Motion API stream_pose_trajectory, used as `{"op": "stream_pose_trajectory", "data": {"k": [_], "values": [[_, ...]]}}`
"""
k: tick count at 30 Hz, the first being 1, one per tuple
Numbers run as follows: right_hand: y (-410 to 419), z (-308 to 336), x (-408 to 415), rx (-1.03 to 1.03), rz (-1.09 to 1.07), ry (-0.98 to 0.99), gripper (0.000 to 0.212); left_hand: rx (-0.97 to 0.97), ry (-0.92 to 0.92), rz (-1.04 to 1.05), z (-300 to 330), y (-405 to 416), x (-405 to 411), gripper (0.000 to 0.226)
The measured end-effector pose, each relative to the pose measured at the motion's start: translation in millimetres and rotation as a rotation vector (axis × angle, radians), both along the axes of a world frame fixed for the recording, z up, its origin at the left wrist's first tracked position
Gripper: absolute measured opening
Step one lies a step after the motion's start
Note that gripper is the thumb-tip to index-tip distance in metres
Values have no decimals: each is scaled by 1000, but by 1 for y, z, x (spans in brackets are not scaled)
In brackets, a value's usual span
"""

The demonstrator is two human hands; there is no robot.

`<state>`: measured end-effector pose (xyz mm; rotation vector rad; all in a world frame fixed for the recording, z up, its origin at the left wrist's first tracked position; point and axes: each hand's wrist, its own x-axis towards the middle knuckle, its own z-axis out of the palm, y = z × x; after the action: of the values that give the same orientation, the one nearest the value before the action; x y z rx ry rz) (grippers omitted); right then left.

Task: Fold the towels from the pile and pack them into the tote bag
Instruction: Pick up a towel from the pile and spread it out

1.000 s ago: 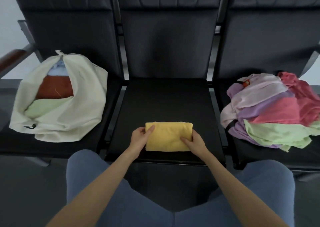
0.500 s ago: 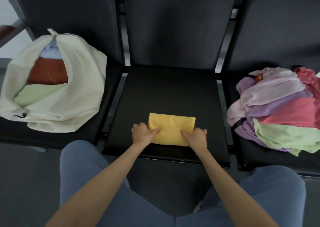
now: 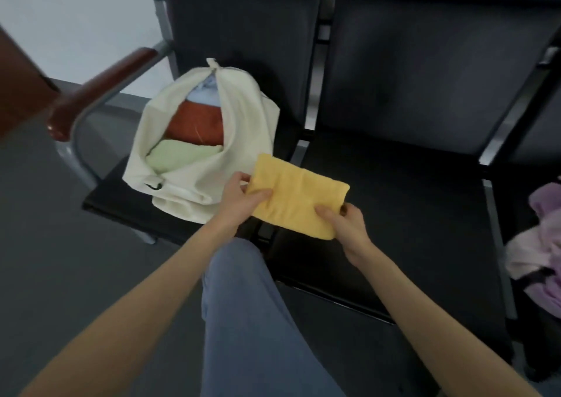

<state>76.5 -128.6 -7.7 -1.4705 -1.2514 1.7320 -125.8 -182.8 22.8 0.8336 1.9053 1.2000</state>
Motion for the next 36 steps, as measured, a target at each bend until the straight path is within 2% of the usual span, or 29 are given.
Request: {"op": "stream_pose_trajectory", "data": {"k": [4,8,12,15,17,21,24,27,29,30,32,33,36], "values": [[10,28,-81,33,173,193,42,107,160,94,30,2,-81,38],[29,57,-171,206,242,247,24,243,328,279,58,17,-154,37],[43,66,-246,365,298,166,24,269,425,334,65,28,-220,34],[52,54,-284,405,360,62,38,240,447,334,55,32,-254,35],[56,42,-299,407,393,-68,38,198,442,356,46,38,-265,35],[62,19,-305,526,513,-468,21,76,379,303,20,49,-266,32],[67,14,-298,506,572,-562,24,-52,390,169,1,52,-262,27],[69,18,-298,542,611,-630,29,-328,617,9,1,52,-258,34],[68,20,-301,571,622,-665,29,-431,812,-59,4,52,-258,16],[68,20,-302,574,626,-675,29,-461,890,-85,7,52,-258,9],[67,20,-304,579,626,-678,29,-508,1025,-112,9,54,-258,23],[68,19,-305,587,616,-680,30,-516,1086,-114,9,55,-257,21],[72,13,-304,570,557,-700,42,-580,1245,-88,8,60,-251,7]]}}
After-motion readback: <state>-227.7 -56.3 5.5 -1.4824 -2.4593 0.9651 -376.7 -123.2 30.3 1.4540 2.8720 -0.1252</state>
